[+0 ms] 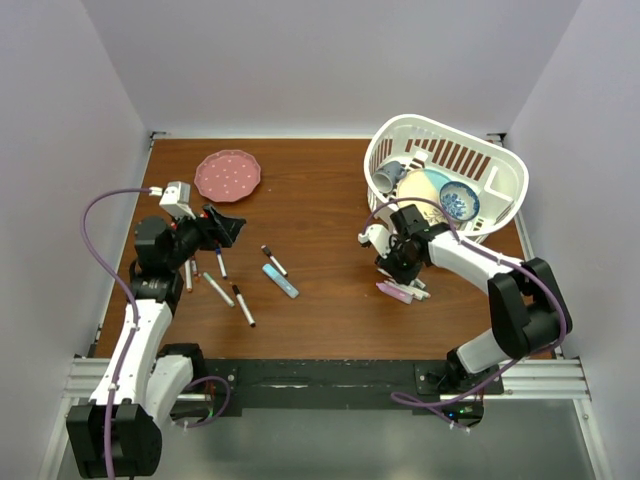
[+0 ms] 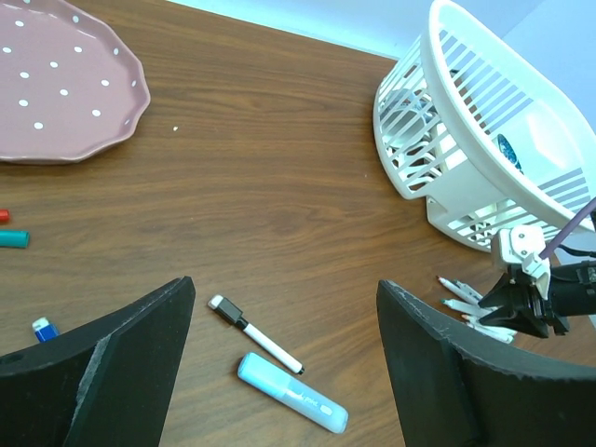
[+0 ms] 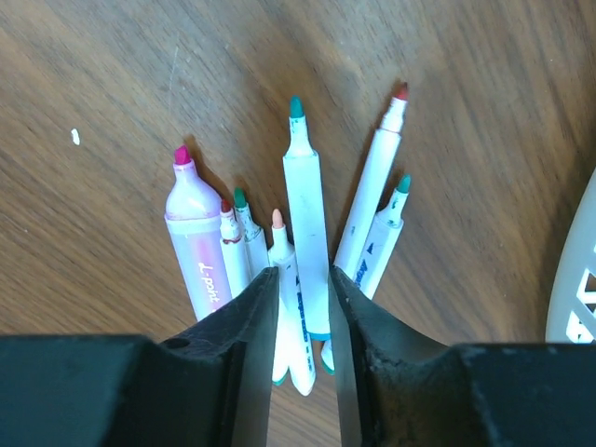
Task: Open the pen caps
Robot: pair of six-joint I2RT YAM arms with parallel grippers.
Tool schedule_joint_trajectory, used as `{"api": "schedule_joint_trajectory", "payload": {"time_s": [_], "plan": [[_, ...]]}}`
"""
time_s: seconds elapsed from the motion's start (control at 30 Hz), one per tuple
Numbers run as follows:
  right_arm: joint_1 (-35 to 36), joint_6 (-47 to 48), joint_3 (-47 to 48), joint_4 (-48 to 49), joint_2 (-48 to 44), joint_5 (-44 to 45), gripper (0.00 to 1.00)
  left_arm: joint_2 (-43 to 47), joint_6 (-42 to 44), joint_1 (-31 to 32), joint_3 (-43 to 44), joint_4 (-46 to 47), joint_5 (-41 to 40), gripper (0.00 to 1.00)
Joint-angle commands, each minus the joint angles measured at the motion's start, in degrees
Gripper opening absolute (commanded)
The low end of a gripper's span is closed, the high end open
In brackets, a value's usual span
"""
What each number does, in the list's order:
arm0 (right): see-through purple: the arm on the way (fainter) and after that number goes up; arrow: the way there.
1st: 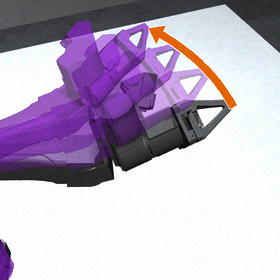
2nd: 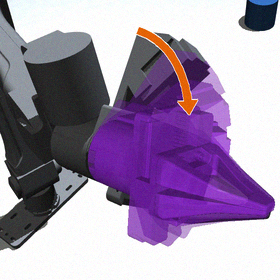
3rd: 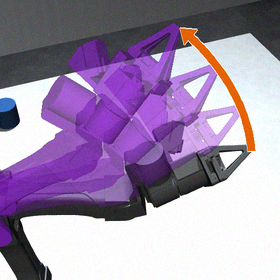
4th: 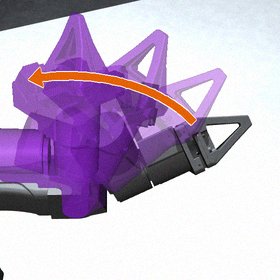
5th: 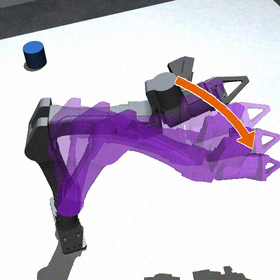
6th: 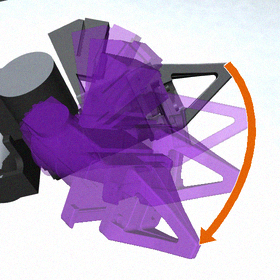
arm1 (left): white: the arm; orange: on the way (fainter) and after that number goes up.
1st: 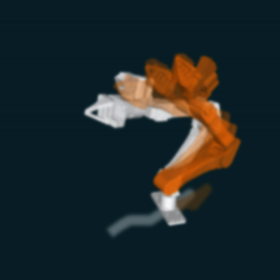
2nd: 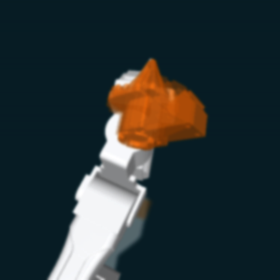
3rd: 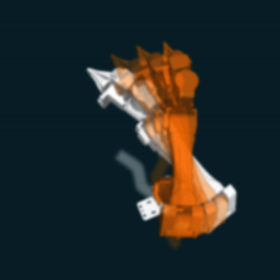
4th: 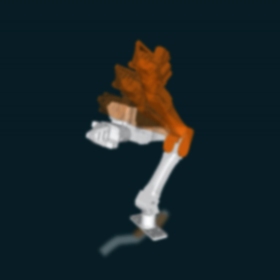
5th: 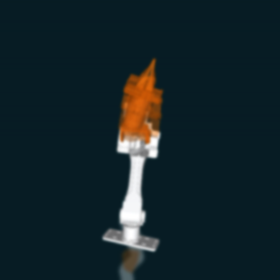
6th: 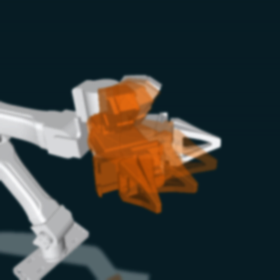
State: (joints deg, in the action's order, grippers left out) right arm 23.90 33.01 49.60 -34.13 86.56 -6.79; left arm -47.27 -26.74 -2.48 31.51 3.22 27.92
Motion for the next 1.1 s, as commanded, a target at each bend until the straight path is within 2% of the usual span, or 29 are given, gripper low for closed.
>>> {"api": "schedule_joint_trajectory", "payload": {"time_s": [0.0, 0.13, 0.27, 0.37, 0.43, 0.63, 0.8, 1.07], "plan": [[0.0, 2.5, 4.1, -2.4, -2.4, -1.1, 0.33, 0.9, 1.3, 0.1, 1.2, 0.6, -0.4, 0.84], [1.5, 5.8, 9.4, -6.5, -3.3, -7.3, 0.38, 0.9, 1.3, 0.2, 1.4, 0.0, -0.8, 0.84], [9.3, 7.2, 15.5, -8.8, -1.4, -16.2, 0.44, 1.7, 1.2, 0.1, 1.4, -0.4, -2.1, 0.84], [15.2, 2.9, 19.9, -5.3, 3.6, -19.8, 0.46, 2.1, 1.3, 0.2, 1.5, -1.1, -3.5, 0.84], [17.4, -3.8, 23.2, -3.1, 7.1, -20.5, 0.48, 2.4, 1.4, 0.1, 1.8, -1.7, -5.3, 0.84], [22.9, -20.9, 41.1, 0.6, 23.4, -15.8, 0.53, 5.0, 0.8, 0.1, 2.5, -6.3, -15.0, 0.85], [25.3, -28.0, 48.6, 0.1, 32.4, -9.5, 0.54, 7.5, -1.4, 0.1, 1.0, -7.5, -21.1, 0.85], [27.9, -29.1, 53.7, -1.6, 38.8, -2.4, 0.54, 7.4, -7.8, 0.2, -5.8, -0.1, -16.5, 0.84]]}}
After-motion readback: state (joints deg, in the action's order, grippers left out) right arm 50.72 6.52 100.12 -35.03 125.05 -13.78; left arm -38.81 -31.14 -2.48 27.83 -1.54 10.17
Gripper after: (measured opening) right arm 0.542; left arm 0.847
